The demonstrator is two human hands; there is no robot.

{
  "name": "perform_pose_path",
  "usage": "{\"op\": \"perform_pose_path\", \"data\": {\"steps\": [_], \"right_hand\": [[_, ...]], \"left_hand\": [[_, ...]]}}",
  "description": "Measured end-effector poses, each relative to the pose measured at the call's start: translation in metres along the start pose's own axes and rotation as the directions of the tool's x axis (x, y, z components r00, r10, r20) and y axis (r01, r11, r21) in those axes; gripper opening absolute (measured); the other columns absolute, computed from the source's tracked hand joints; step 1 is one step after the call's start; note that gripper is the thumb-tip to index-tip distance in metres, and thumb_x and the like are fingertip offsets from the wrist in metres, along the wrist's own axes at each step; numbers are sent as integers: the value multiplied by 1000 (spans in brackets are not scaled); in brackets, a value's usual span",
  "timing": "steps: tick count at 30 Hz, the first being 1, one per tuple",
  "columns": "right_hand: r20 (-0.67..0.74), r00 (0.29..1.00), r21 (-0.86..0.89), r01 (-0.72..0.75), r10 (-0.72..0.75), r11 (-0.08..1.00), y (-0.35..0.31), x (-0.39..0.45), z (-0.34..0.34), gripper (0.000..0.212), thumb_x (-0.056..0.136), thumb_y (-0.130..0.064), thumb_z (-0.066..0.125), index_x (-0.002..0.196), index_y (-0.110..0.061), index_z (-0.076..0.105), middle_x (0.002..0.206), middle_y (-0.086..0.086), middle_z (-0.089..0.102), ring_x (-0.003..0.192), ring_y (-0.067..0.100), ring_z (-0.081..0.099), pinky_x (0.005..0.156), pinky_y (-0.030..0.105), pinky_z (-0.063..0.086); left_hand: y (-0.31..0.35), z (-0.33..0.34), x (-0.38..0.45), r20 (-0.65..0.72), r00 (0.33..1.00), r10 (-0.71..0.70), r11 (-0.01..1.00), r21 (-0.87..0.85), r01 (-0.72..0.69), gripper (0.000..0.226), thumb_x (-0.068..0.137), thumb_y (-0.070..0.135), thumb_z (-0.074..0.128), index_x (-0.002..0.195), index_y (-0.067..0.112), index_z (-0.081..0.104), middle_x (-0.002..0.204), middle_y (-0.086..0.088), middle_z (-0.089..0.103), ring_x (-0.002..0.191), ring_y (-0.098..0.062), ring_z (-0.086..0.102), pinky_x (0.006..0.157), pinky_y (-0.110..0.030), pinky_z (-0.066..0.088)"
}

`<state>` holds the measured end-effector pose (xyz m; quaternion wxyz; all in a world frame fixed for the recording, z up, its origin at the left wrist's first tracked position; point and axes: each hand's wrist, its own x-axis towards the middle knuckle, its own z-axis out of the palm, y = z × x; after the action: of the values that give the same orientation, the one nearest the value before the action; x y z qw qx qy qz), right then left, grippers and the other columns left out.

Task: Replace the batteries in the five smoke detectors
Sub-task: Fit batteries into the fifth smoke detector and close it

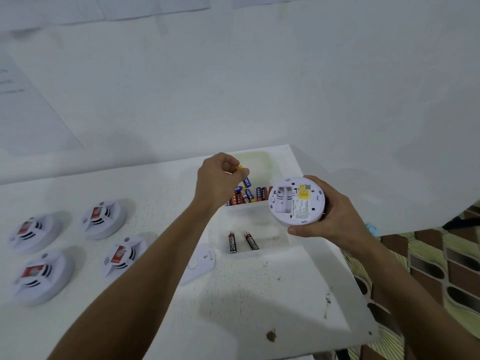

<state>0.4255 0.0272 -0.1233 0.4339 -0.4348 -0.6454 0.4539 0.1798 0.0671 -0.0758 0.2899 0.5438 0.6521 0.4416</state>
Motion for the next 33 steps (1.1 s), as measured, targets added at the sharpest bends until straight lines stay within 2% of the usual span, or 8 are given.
{"op": "perform_pose_path", "data": {"steps": [2,5,10,16,20,23,27,33], "right_hand": [[-10,1000,7,-3,3,1000,1,0,-4,94,47,-4,96,131,-20,57,118,-3,70,109,13,65,87,26,58],[-4,1000,16,-13,13,1000,3,-1,-6,93,48,-3,95,131,-20,58,118,-4,70,109,14,65,88,28,58],[15,1000,11,-17,16,1000,5,-2,-9,89,50,0,95,128,-23,59,117,-5,69,109,14,65,88,32,59],[22,1000,2,-12,12,1000,7,-5,-13,89,50,-6,95,128,-26,58,117,-5,69,111,16,64,90,38,59],[29,1000,-5,-6,7,1000,5,-6,-12,90,50,-4,96,129,-24,58,117,-6,69,110,16,64,89,39,59],[32,999,6,-12,12,1000,4,-10,-10,93,48,-7,96,130,-25,56,117,-8,69,109,12,64,88,33,59],[39,999,23,-29,28,999,4,-19,-8,95,46,-11,94,132,-26,54,118,-10,68,111,11,64,88,30,59],[64,997,17,-45,43,999,5,-33,-5,97,45,-12,94,132,-27,54,117,-14,68,111,10,63,87,28,59]], "left_hand": [[-4,10,9,40,999,-27,995,96,23,19,80,26,78,90,16,66,78,5,66,62,-7,60,49,-9,45],[-13,30,20,92,994,-66,984,170,50,20,80,23,78,91,10,66,83,-2,66,55,-5,56,38,-6,37],[-27,51,30,121,990,-74,944,328,30,20,81,24,77,87,8,68,94,-10,68,55,-12,57,51,-20,45],[-33,54,31,168,984,-51,872,487,-38,14,90,18,65,97,9,73,104,-9,71,77,-19,62,69,-26,49],[-26,43,22,146,989,-39,891,452,-31,18,93,13,61,107,7,71,106,-10,71,87,-21,68,69,-21,47],[-21,28,5,120,993,-5,909,414,-45,20,92,15,62,109,8,70,105,-7,71,81,-15,63,60,-10,42],[-17,9,-27,96,993,64,920,380,-95,22,89,25,67,107,12,70,97,-1,73,70,-7,57,63,-13,40],[-23,8,-61,221,972,-83,912,410,-15,32,86,32,72,115,19,66,89,3,67,64,1,56,47,-7,39]]}}
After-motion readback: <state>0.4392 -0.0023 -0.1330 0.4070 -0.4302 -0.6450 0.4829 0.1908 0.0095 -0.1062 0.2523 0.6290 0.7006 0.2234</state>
